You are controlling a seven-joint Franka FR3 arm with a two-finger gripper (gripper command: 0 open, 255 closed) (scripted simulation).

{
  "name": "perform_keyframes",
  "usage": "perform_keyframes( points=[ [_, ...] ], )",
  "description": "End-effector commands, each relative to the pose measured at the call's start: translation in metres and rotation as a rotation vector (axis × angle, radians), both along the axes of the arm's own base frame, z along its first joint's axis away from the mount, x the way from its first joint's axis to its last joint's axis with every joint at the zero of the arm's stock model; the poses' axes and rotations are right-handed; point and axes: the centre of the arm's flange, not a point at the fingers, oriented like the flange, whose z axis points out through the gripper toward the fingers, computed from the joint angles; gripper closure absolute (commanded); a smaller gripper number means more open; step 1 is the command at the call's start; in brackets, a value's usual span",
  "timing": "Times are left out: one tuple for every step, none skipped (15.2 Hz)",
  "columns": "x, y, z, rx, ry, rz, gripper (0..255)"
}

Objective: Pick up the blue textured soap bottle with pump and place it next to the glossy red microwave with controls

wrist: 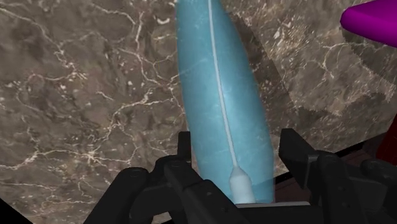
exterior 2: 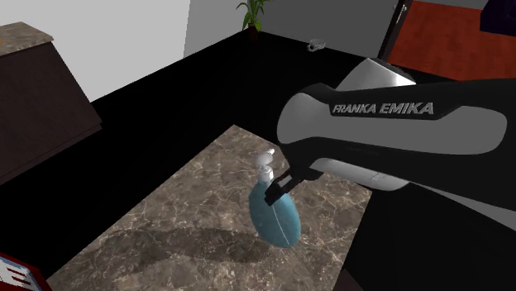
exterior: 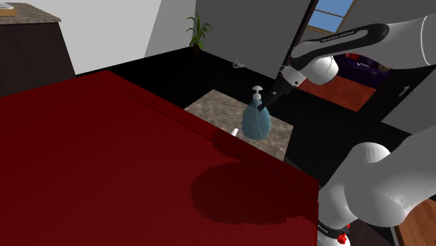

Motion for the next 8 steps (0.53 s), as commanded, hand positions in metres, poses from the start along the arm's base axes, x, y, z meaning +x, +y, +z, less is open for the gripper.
perform_keyframes(
  points=[
    [0.000, 0.001, 0.011, 0.000, 0.000, 0.000, 255],
    [0.000, 0.001, 0.017, 0.000, 0.000, 0.000, 255],
    [0.000, 0.001, 0.022, 0.000, 0.000, 0.000, 255],
    [0.000, 0.001, 0.027, 0.000, 0.000, 0.000, 255],
    [0.000, 0.001, 0.033, 0.000, 0.000, 0.000, 255],
    [0.000, 0.001, 0.038, 0.000, 0.000, 0.000, 255],
    [0.000, 0.001, 0.043, 0.000, 0.000, 0.000, 255],
    [0.000, 0.001, 0.048, 0.000, 0.000, 0.000, 255]
  ],
)
